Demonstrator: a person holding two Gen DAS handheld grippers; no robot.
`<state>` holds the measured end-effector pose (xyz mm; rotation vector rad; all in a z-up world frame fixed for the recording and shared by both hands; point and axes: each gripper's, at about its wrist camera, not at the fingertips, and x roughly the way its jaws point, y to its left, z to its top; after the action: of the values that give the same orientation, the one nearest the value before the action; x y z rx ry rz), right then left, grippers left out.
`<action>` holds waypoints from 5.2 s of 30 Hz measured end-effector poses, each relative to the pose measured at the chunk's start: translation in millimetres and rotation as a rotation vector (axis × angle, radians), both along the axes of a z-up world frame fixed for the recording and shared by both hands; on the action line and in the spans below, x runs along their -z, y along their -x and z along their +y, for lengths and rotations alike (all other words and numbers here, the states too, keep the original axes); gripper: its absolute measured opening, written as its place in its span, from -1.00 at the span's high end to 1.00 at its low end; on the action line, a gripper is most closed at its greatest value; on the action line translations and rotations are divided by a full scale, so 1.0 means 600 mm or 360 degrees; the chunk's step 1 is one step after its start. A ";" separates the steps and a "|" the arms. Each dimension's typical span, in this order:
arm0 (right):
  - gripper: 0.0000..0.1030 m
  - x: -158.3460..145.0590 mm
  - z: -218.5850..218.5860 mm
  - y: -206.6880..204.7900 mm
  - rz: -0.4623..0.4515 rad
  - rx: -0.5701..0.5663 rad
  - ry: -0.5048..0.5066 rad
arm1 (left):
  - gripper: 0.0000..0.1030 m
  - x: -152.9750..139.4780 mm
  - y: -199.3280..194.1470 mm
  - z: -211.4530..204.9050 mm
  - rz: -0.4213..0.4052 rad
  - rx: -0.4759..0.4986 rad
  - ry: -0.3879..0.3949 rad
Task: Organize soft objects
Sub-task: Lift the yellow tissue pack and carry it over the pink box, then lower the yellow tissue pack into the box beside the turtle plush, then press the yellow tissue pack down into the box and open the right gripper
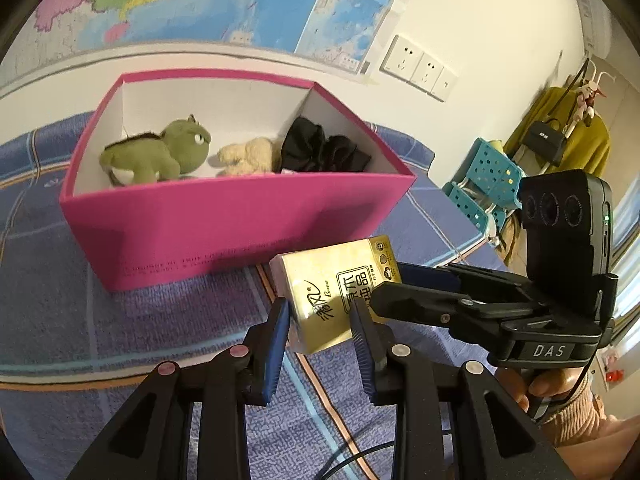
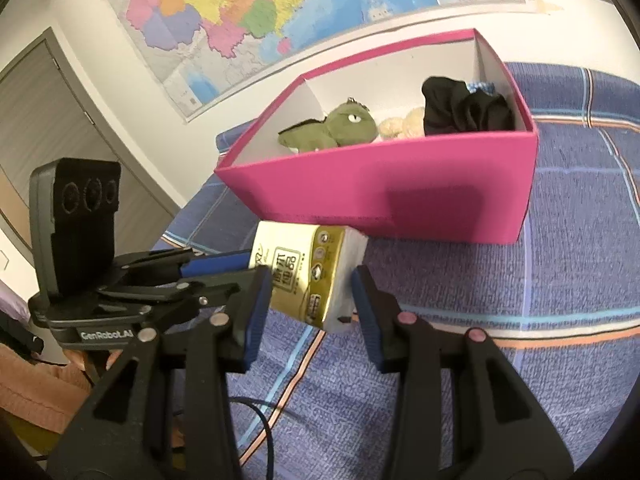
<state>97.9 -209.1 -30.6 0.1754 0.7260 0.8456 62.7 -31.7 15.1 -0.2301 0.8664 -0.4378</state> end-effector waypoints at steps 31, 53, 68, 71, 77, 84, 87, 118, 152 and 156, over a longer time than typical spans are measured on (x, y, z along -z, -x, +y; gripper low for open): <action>0.13 -0.058 0.014 -0.032 -0.0136 -0.0008 0.0013 | 0.41 -0.042 -0.035 0.008 -0.0115 -0.0037 -0.0039; 0.13 -0.077 0.016 -0.054 -0.0174 0.0006 -0.0009 | 0.41 -0.062 -0.054 0.006 -0.0175 -0.0054 -0.0073; 0.13 -0.090 0.020 -0.074 -0.0195 0.0007 -0.0012 | 0.41 -0.069 -0.070 0.007 -0.0202 -0.0073 -0.0097; 0.13 -0.093 0.021 -0.079 -0.0197 0.0007 -0.0010 | 0.41 -0.069 -0.073 0.007 -0.0203 -0.0073 -0.0101; 0.13 -0.095 0.021 -0.089 -0.0191 0.0001 -0.0020 | 0.36 -0.073 -0.079 0.010 -0.0210 -0.0077 -0.0095; 0.13 -0.097 0.022 -0.093 -0.0196 0.0002 -0.0020 | 0.36 -0.074 -0.087 0.011 -0.0212 -0.0083 -0.0093; 0.13 -0.099 0.023 -0.093 -0.0200 0.0005 -0.0020 | 0.36 -0.075 -0.091 0.011 -0.0217 -0.0083 -0.0099; 0.13 -0.096 0.026 -0.113 -0.0172 0.0020 -0.0019 | 0.36 -0.069 -0.114 0.011 -0.0209 -0.0096 -0.0117; 0.13 -0.095 0.032 -0.127 -0.0158 0.0024 -0.0004 | 0.36 -0.064 -0.129 0.018 -0.0171 -0.0127 -0.0074; 0.13 -0.095 0.033 -0.131 -0.0153 0.0024 -0.0002 | 0.36 -0.064 -0.130 0.018 -0.0168 -0.0136 -0.0075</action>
<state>176.6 -189.0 26.5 0.1399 0.6334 0.8345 140.8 -20.8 53.2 -0.1980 0.7597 -0.3466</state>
